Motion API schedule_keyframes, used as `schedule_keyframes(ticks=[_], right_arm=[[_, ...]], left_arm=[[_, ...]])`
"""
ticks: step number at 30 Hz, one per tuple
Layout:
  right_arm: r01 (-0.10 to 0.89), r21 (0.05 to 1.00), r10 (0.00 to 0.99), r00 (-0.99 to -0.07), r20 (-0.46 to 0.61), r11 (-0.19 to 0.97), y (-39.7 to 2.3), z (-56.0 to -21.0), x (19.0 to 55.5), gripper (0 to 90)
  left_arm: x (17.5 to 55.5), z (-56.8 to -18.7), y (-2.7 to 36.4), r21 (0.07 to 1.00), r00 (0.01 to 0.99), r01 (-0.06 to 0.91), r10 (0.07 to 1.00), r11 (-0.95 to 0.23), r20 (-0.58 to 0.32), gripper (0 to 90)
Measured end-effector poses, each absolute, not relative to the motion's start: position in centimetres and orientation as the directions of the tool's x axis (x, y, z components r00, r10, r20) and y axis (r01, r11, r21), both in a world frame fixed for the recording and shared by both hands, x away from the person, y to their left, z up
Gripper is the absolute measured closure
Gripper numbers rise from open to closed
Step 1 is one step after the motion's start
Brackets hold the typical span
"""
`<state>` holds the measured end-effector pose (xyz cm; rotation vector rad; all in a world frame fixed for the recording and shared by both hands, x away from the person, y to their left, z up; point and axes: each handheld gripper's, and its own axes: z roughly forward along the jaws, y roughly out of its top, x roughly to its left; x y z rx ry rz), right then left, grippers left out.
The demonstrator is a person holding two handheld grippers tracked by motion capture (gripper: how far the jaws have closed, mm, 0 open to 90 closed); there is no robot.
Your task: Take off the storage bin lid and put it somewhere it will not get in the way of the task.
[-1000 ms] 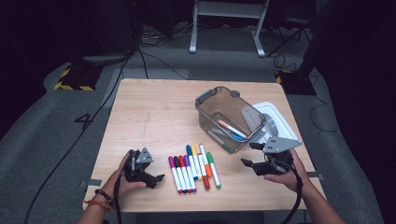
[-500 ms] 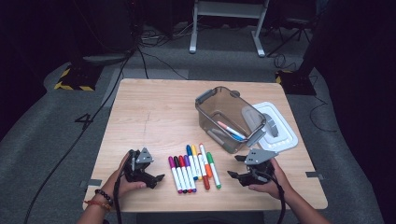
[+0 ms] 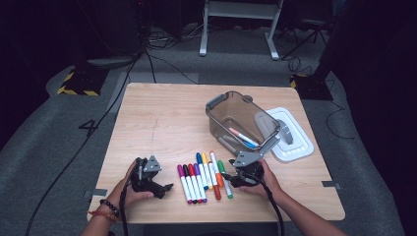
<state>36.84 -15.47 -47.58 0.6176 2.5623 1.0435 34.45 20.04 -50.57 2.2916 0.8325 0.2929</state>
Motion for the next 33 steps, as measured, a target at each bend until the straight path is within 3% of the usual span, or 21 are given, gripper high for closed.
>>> schedule_keyframes(ticks=[18, 21, 23, 26, 33], right_arm=[[0.388, 0.671, 0.557, -0.829, -0.044, 0.631, -16.2, -49.1, 38.6, 47.9], [0.407, 0.669, 0.577, -0.816, -0.040, 0.622, -16.6, -49.0, 38.7, 56.4], [0.406, 0.670, 0.570, -0.821, -0.032, 0.622, -17.1, -49.0, 38.6, 66.8], [0.393, 0.671, 0.560, -0.827, -0.039, 0.628, -17.6, -49.0, 38.5, 73.0], [0.396, 0.666, 0.545, -0.838, -0.020, 0.632, -18.8, -48.9, 37.8, 73.5]], left_arm=[[34.5, -50.6, 20.0, 0.663, 0.771, 0.486, 0.637, -0.569, -0.017, 0.4], [34.5, -50.6, 20.0, 0.663, 0.771, 0.486, 0.637, -0.570, -0.017, 0.4], [34.4, -50.6, 20.0, 0.663, 0.770, 0.487, 0.638, -0.568, -0.019, 0.4], [34.4, -50.6, 20.0, 0.664, 0.770, 0.487, 0.638, -0.568, -0.019, 0.4], [34.4, -50.6, 20.0, 0.664, 0.770, 0.487, 0.638, -0.568, -0.019, 0.4]])
